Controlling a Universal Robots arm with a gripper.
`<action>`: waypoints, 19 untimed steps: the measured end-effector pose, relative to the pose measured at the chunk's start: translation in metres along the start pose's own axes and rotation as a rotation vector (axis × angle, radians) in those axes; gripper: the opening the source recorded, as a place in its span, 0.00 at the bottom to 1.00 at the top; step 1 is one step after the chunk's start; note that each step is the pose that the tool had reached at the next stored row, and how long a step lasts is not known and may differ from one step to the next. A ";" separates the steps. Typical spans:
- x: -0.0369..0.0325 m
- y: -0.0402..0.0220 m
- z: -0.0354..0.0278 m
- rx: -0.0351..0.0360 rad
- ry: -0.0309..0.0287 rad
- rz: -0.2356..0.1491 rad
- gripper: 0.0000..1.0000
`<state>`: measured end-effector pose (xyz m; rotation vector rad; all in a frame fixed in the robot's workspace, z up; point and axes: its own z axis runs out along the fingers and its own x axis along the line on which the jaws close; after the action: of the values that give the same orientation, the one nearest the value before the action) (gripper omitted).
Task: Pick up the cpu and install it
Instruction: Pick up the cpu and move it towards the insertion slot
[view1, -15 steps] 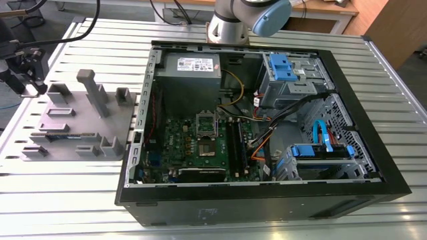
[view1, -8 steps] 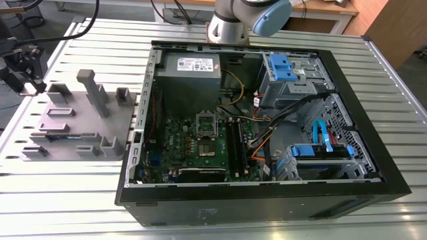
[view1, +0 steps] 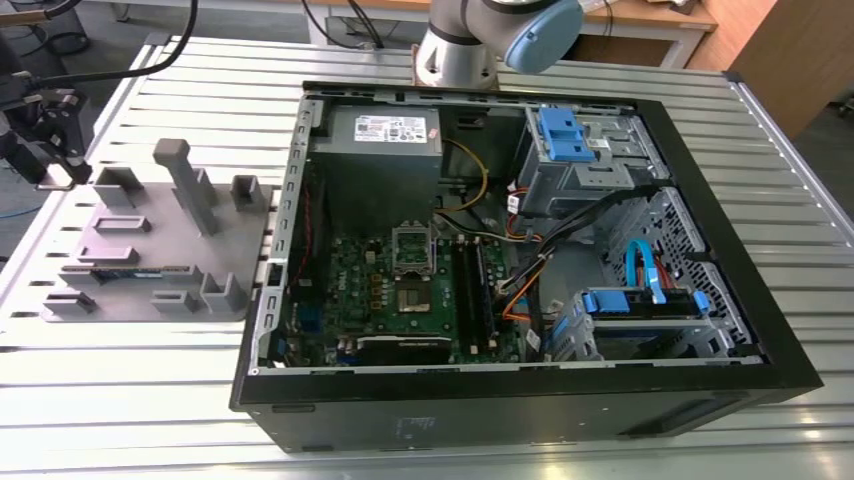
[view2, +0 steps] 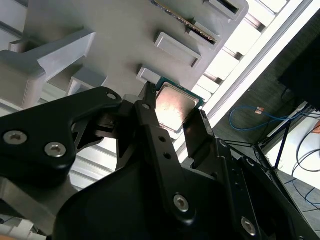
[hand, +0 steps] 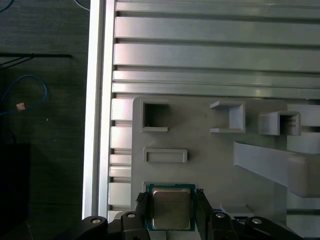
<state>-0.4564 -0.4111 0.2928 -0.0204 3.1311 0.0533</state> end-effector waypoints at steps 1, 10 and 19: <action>0.0000 0.0000 0.0000 0.0000 0.0000 0.000 0.47; 0.0000 0.0001 -0.0023 0.0002 0.0002 0.000 0.47; -0.0002 0.0005 -0.0150 0.0001 0.0000 0.000 0.47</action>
<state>-0.4564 -0.4112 0.3079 -0.0204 3.1311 0.0532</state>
